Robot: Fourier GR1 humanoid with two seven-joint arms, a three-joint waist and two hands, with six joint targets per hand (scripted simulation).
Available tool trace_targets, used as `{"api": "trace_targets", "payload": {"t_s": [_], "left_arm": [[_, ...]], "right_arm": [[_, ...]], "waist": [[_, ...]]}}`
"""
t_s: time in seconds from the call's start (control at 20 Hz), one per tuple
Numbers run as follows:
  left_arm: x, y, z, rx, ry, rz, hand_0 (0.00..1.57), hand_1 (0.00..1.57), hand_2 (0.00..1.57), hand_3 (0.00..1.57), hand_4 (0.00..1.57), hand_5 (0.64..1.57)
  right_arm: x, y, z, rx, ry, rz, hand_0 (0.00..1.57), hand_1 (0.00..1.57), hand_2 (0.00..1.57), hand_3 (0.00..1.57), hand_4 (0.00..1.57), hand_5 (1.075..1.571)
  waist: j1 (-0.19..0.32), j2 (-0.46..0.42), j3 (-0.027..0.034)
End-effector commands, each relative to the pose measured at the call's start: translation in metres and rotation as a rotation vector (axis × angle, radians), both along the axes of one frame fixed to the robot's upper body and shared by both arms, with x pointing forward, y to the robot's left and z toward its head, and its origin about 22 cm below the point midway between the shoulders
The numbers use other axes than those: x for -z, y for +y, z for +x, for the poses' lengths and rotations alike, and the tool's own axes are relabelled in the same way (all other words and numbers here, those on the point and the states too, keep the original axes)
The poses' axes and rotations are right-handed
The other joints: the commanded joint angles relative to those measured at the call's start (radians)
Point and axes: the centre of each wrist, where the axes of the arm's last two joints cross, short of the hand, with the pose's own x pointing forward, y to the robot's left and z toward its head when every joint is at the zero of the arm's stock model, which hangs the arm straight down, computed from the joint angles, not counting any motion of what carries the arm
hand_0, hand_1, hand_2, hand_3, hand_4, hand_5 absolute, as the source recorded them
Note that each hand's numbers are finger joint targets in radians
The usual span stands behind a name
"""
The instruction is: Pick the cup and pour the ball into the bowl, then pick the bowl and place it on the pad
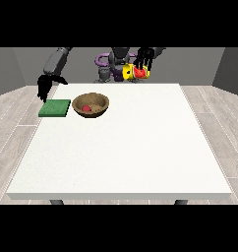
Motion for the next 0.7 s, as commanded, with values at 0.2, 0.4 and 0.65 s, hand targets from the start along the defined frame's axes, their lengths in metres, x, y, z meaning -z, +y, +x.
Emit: {"api": "trace_targets", "payload": {"t_s": [0.2,0.4,0.65], "left_arm": [[-0.009,0.045,0.009,0.119,0.127,-0.582,1.17,1.17,1.24,1.07,0.80,1.527],[-0.021,0.048,0.014,0.209,0.150,-0.823,0.52,0.52,0.00,0.00,0.83,1.545],[0.040,0.074,0.005,0.234,0.272,-0.962,0.00,0.00,0.00,0.00,0.00,1.531]], "right_arm": [[-0.017,0.013,0.019,0.000,-0.108,0.055,0.00,0.00,0.00,0.00,0.27,1.566],[-0.029,0.029,0.036,-0.068,-0.156,0.074,0.00,0.00,0.00,0.00,0.39,1.570],[-0.016,0.058,0.040,-0.109,-0.104,0.065,0.00,0.00,0.00,0.00,0.33,1.559]], "waist": [[0.027,0.167,-0.0022],[-0.029,0.250,-0.0014],[-0.054,0.221,0.0006]]}}
